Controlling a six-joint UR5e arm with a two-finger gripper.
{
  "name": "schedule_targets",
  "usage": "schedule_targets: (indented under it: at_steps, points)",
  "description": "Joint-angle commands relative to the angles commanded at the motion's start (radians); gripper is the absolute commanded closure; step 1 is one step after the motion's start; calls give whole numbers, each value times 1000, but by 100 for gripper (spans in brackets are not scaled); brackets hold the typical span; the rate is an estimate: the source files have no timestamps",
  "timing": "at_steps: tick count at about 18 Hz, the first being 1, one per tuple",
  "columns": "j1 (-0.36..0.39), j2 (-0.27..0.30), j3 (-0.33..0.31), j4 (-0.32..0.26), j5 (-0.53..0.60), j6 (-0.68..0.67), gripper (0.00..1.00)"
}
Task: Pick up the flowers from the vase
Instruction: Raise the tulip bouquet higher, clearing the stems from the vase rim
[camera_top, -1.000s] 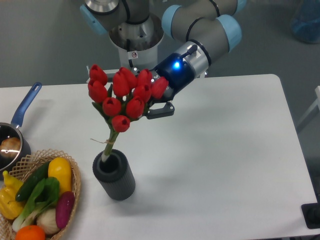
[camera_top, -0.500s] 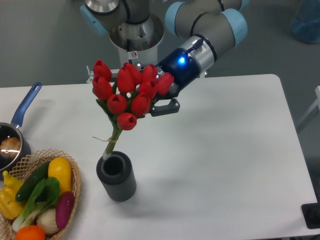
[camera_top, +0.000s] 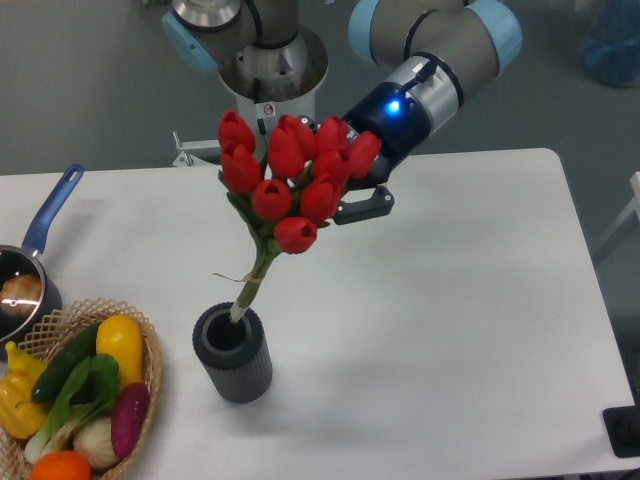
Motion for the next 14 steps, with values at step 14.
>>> schedule_targets:
  at_steps: [14]
  points:
    - [6, 8, -25, 5, -2, 8, 72]
